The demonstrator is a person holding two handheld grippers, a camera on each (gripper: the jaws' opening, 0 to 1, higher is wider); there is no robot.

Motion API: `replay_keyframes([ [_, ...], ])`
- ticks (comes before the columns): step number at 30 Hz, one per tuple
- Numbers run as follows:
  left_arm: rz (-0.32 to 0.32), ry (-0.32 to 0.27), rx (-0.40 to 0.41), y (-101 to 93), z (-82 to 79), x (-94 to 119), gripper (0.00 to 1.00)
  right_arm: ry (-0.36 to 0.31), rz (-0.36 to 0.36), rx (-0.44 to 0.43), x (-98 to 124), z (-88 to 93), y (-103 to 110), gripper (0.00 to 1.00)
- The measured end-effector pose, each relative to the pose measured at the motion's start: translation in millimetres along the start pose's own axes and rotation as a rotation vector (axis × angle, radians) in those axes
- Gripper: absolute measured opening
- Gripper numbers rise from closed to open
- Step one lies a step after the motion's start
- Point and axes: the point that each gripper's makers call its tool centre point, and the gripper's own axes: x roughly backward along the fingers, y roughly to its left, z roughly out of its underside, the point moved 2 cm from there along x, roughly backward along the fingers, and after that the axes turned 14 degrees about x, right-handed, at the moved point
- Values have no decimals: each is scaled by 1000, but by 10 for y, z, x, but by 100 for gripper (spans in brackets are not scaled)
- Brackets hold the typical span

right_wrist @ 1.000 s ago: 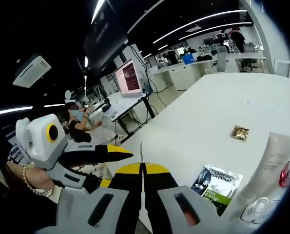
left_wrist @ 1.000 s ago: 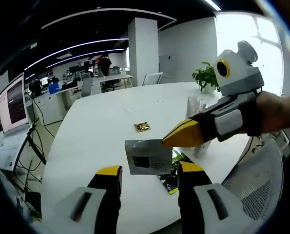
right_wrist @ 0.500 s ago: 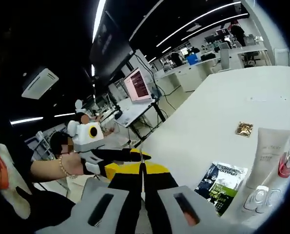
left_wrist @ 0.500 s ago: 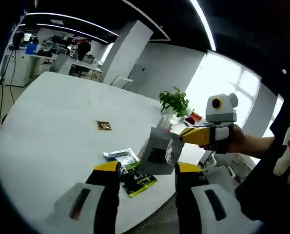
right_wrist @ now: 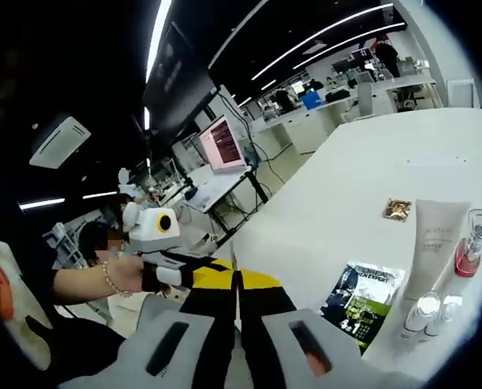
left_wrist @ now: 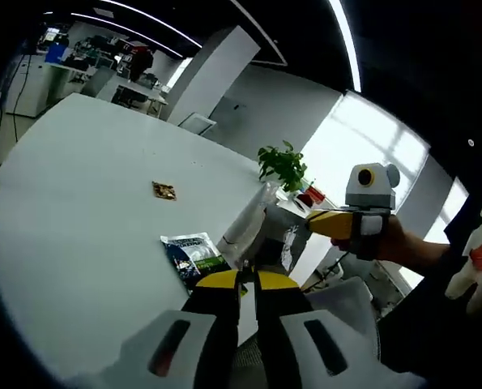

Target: Arrange the skincare products in the storage area until every visible bottle or jar stands upright without overlapping.

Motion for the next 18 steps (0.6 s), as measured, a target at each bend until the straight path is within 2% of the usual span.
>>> replay_keyframes([
  [3, -23, -5, 36, 4, 22, 32, 0, 10, 26, 18, -59, -6, -7, 1],
  [8, -83, -16, 104, 78, 48, 114, 0, 47, 59, 95, -227, -6, -39, 1],
  [11, -118, -35, 178, 154, 58, 174, 0, 99, 76, 190, -367, 9, -58, 1],
  [14, -111, -41, 187, 172, 50, 202, 0, 160, 85, 265, -489, 4, -120, 1],
  [17, -147, -56, 233, 272, 28, 218, 0, 223, 74, 344, -665, 25, -177, 1],
  [18, -186, -49, 245, 358, 47, 214, 0, 262, 63, 372, -736, 98, -197, 1],
])
